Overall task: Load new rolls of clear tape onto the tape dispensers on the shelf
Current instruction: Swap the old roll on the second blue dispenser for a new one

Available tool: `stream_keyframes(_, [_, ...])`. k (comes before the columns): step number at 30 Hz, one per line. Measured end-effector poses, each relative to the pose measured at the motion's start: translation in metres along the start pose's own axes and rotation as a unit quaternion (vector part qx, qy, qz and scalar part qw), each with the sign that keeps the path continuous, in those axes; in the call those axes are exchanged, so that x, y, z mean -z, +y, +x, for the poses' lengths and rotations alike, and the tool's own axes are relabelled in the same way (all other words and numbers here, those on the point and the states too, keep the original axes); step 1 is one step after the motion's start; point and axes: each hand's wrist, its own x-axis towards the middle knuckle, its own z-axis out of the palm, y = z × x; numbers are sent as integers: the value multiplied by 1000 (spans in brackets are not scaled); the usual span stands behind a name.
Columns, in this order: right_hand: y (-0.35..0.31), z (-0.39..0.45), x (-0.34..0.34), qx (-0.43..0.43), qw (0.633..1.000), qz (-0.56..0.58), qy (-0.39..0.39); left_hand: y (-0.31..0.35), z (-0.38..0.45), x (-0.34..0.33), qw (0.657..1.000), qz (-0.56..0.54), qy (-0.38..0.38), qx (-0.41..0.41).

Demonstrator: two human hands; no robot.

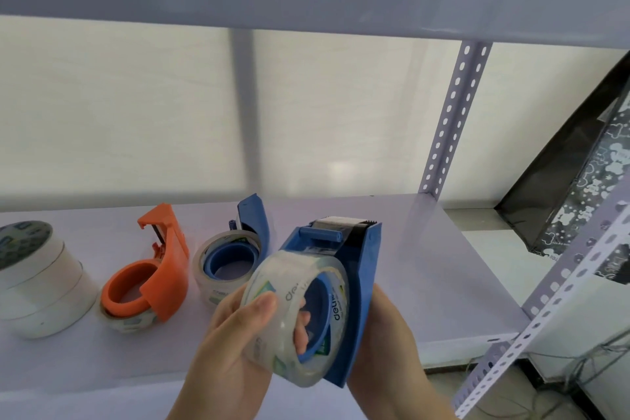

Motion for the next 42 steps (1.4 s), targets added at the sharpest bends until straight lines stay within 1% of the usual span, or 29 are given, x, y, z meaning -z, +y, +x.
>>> stream_keyframes(5, [3,-1,-3,2,996,92,13,-7,2,-8,999,-20,26,-12])
stream_keyframes(8, [2,-5,-2,26,994,103,-5,-12,4,-14,999,-33,37,-7])
stream_keyframes(11, [5,-8,2,32,991,128,9,-19,7,-19,998,-49,48,-10])
stream_keyframes(14, [9,-12,-2,75,987,142,4,-26,15,-20,996,-79,51,-12])
stream_keyframes(17, [11,-11,-6,120,984,131,-1,-33,20,-26,996,-68,44,-29])
stream_keyframes(19, [10,-9,-9,129,983,132,13,-38,25,-32,995,-11,92,-28])
stream_keyframes(21, [6,-6,-7,124,982,128,54,-42,33,-30,983,73,171,-15])
stream_keyframes(22, [3,-4,-4,118,983,119,75,-44,36,-29,969,128,210,-4])
stream_keyframes(23, [-2,-1,-1,117,983,104,95,-45,39,-26,954,190,233,2])
stream_keyframes(25, [-9,4,3,113,983,61,129,-47,38,-23,924,294,244,-8])
stream_keyframes(27, [-9,10,3,104,985,14,136,-48,33,-20,909,342,238,-26])
stream_keyframes(29, [-7,16,3,95,985,-29,144,-48,32,-15,902,362,232,-27])
stream_keyframes(33, [-7,29,9,90,974,-109,174,-47,36,-3,901,372,220,38])
stream_keyframes(35, [-6,38,10,97,964,-162,187,-45,35,0,902,369,217,60])
stream_keyframes(38, [-5,50,12,108,952,-204,199,-42,34,3,900,370,212,90])
stream_keyframes(42, [-9,53,6,141,930,-264,214,-41,33,7,910,361,175,109])
